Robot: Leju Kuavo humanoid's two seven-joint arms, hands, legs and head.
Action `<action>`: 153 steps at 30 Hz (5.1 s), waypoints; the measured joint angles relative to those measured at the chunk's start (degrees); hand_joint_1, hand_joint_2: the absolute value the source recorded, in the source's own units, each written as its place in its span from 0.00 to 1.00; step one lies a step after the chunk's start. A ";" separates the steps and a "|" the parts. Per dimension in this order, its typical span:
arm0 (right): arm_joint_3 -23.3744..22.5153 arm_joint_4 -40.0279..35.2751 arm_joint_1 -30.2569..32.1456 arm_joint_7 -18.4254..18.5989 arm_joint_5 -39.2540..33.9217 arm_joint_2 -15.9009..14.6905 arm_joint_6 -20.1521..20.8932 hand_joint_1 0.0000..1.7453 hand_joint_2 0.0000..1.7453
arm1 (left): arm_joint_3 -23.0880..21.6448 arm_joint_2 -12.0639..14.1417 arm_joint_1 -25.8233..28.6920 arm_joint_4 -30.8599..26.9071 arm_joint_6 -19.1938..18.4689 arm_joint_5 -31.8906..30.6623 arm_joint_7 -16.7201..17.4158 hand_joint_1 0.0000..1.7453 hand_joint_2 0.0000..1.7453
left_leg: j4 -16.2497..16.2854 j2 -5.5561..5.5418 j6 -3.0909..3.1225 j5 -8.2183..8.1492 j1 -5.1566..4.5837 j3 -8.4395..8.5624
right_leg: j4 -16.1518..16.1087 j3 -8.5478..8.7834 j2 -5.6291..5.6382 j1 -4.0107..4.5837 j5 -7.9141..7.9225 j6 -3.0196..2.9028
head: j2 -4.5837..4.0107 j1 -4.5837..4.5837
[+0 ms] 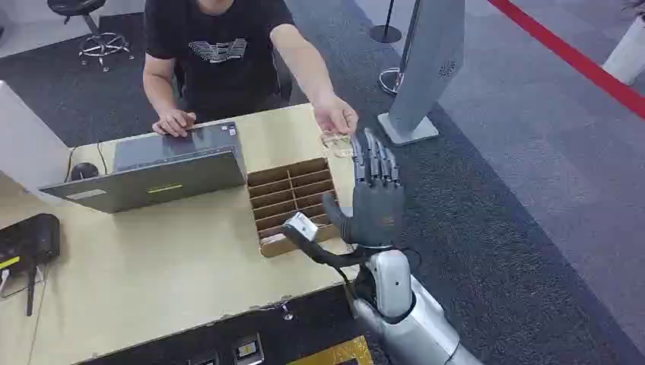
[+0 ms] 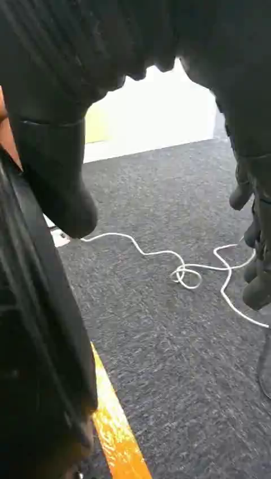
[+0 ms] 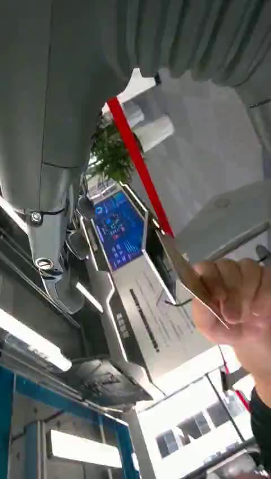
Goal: Pass the card to the sensor for recognition and then transmit it.
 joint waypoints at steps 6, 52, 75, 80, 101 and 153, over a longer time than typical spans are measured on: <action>4.26 5.33 -3.78 -1.16 -2.23 0.00 0.00 0.00 1.00 | -0.54 0.00 -0.48 0.00 -0.37 -0.22 0.02 0.00 1.00 | 0.00 -0.01 0.00 0.00 0.00 -0.01 | 0.00 -0.01 -0.03 0.00 0.00 0.00 | 0.00 0.00; 9.16 15.22 -7.36 -5.95 -5.73 0.15 -0.09 1.00 1.00 | -1.05 0.07 -0.76 0.00 -0.42 -0.15 0.37 0.00 1.00 | 0.00 -0.01 0.00 0.00 0.00 0.01 | 0.00 -0.02 -0.02 -0.01 0.00 0.00 | 0.00 0.00; 6.06 15.24 -7.19 6.14 -1.42 -1.22 -0.13 1.00 1.00 | -1.27 0.31 -0.72 0.00 0.24 1.81 0.37 0.00 1.00 | 0.01 0.01 0.00 0.00 -0.01 0.02 | -0.01 -0.04 0.04 -0.01 0.00 0.00 | 0.00 0.00; 4.29 16.18 -7.14 9.25 -0.85 -2.67 -0.13 1.00 1.00 | -1.49 0.31 -0.74 0.00 0.44 1.79 0.37 0.00 1.00 | 0.02 0.05 0.00 0.00 -0.01 0.03 | -0.02 -0.06 0.06 -0.02 0.00 0.00 | 0.00 0.00; 0.66 22.83 -4.52 10.10 0.00 -5.27 0.20 1.00 1.00 | -2.51 0.28 -0.74 0.00 0.92 2.78 0.57 0.00 1.00 | 0.01 0.07 -0.02 -0.02 -0.01 -0.01 | -0.02 -0.07 0.08 -0.01 0.00 0.00 | 0.00 0.00; 0.77 36.94 -5.97 10.12 0.39 -4.09 -0.77 1.00 1.00 | -2.53 -0.04 -0.72 0.17 1.97 3.28 0.57 0.00 1.00 | 0.02 0.07 -0.02 -0.02 -0.01 0.16 | -0.03 0.08 0.09 -0.02 0.02 0.01 | 0.00 0.00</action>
